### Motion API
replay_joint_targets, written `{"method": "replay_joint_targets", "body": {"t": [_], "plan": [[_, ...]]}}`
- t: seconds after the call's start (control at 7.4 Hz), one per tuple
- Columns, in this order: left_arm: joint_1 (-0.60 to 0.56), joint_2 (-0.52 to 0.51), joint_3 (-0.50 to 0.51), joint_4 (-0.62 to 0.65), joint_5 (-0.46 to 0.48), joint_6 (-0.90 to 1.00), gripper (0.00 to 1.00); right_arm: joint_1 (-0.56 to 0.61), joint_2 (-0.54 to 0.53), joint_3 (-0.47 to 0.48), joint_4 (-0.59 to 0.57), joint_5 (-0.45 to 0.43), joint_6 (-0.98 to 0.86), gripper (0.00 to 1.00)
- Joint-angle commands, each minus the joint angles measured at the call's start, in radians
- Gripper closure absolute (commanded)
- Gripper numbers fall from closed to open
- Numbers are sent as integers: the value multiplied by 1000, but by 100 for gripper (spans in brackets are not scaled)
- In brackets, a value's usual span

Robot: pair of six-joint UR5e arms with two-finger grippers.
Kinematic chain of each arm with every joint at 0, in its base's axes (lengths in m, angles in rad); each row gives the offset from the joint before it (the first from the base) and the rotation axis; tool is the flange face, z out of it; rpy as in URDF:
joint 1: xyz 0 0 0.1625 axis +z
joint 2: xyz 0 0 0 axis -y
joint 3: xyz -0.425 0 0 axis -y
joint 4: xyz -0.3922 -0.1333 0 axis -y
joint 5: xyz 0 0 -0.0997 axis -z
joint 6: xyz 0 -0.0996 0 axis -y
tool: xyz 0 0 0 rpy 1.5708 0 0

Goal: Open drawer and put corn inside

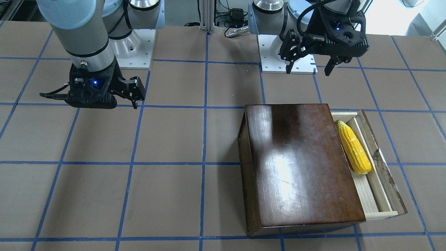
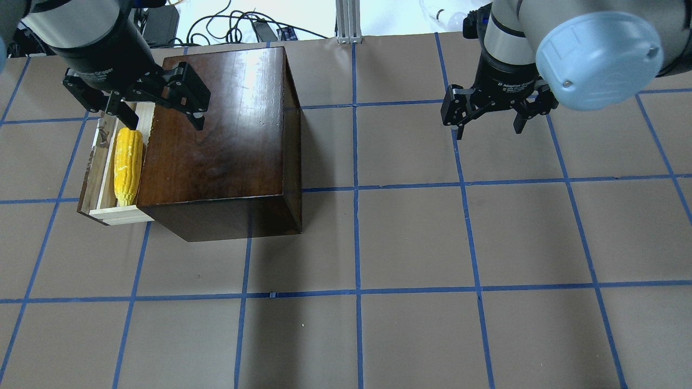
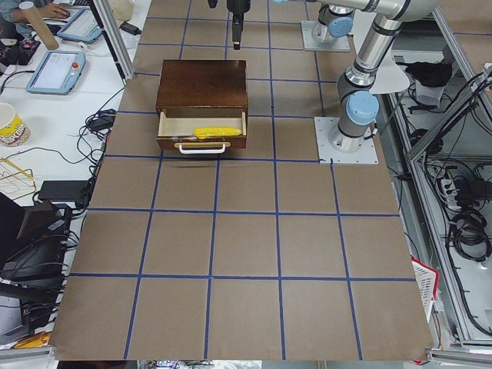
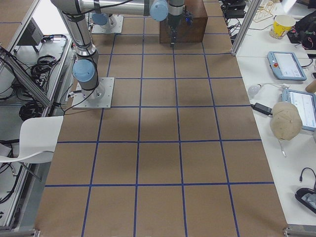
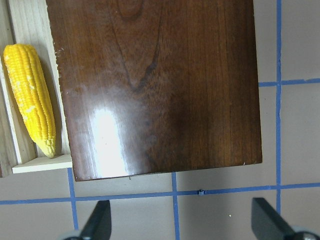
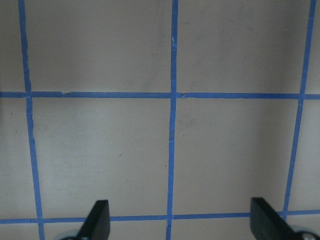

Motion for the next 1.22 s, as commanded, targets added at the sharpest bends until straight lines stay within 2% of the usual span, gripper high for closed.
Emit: {"method": "replay_joint_targets", "body": {"t": [0.0,1.08], "plan": [[0,4,1,-2,-1,0,0,0,0,0,-2,0,0,0],[5,-5,-2,1,8,0,0,0,0,0,0,0,0,0]]}}
